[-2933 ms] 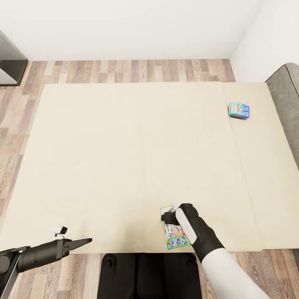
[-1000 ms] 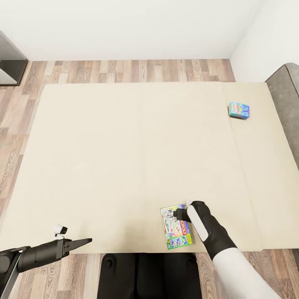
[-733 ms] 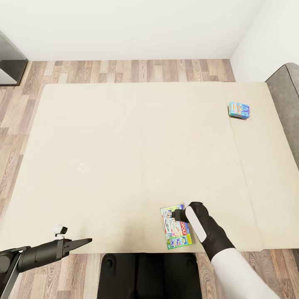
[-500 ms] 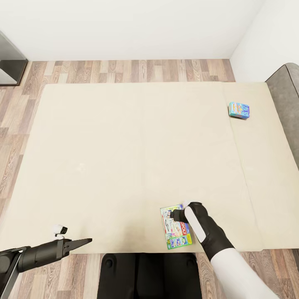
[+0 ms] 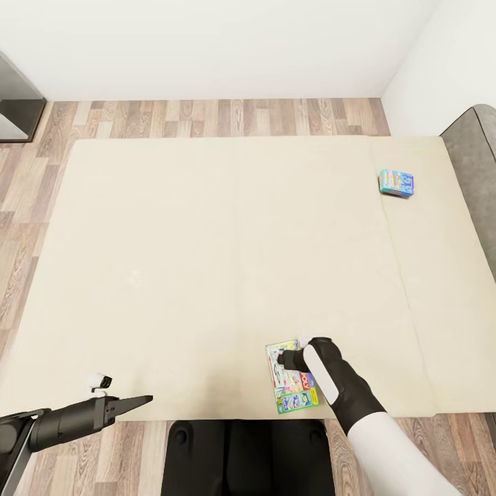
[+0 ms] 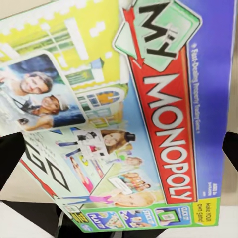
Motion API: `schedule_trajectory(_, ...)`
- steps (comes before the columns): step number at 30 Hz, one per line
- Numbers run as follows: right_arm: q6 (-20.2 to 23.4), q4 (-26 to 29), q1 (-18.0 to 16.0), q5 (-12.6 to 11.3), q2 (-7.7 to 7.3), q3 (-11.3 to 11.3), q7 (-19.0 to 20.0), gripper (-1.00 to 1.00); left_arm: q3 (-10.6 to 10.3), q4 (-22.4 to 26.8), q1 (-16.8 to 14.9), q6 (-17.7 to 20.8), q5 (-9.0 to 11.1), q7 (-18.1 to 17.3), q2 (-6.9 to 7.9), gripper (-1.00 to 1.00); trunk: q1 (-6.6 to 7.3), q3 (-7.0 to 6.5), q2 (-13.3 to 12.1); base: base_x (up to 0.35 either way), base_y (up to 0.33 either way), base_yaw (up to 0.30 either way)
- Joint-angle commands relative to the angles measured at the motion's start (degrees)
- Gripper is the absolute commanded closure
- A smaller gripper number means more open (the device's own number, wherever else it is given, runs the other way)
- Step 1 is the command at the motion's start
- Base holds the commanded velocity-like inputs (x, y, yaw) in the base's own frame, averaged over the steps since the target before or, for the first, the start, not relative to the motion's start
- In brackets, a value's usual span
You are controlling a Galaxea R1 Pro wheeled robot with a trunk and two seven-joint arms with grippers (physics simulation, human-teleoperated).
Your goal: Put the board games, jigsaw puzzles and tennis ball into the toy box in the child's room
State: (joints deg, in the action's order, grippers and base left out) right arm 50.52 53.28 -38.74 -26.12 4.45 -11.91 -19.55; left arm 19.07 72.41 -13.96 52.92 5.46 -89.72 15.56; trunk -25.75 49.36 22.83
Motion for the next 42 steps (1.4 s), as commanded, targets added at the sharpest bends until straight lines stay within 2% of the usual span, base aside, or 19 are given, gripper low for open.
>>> schedule_trajectory(1,0.1,0.0,0.0,-0.6,0.00,-0.1,-0.6,-1.00,0.0,0.0,0.0,0.6,0.0,-0.2,0.01,-1.00,-0.03,0.06,0.1,0.000,0.000,0.000)
schedule_trajectory(19,-5.0,-4.2,-0.3,-0.1,-0.01,-0.5,2.4,-1.00,0.0,0.0,0.0,0.6,-0.1,-0.2,0.00,-1.00,-0.03,0.06,0.1,0.000,0.000,0.000)
schedule_trajectory(27,-5.2,-4.7,-0.3,0.0,-0.05,-0.6,2.5,-1.00,0.0,0.0,0.0,0.6,-0.1,-0.2,0.00,-1.00,-0.03,0.06,0.1,0.000,0.000,0.000)
schedule_trajectory(34,-4.5,-5.7,-2.2,-0.1,-0.02,-0.6,2.3,-1.00,0.0,0.0,0.0,0.6,-0.1,-0.2,0.00,-1.00,-0.03,0.06,0.1,0.000,0.000,0.000)
schedule_trajectory(42,-2.5,-6.3,-3.0,-0.1,0.32,-0.6,1.9,-1.00,0.0,0.0,0.0,0.6,-0.1,-0.2,0.00,-1.00,-0.03,0.06,0.1,0.000,0.000,0.000)
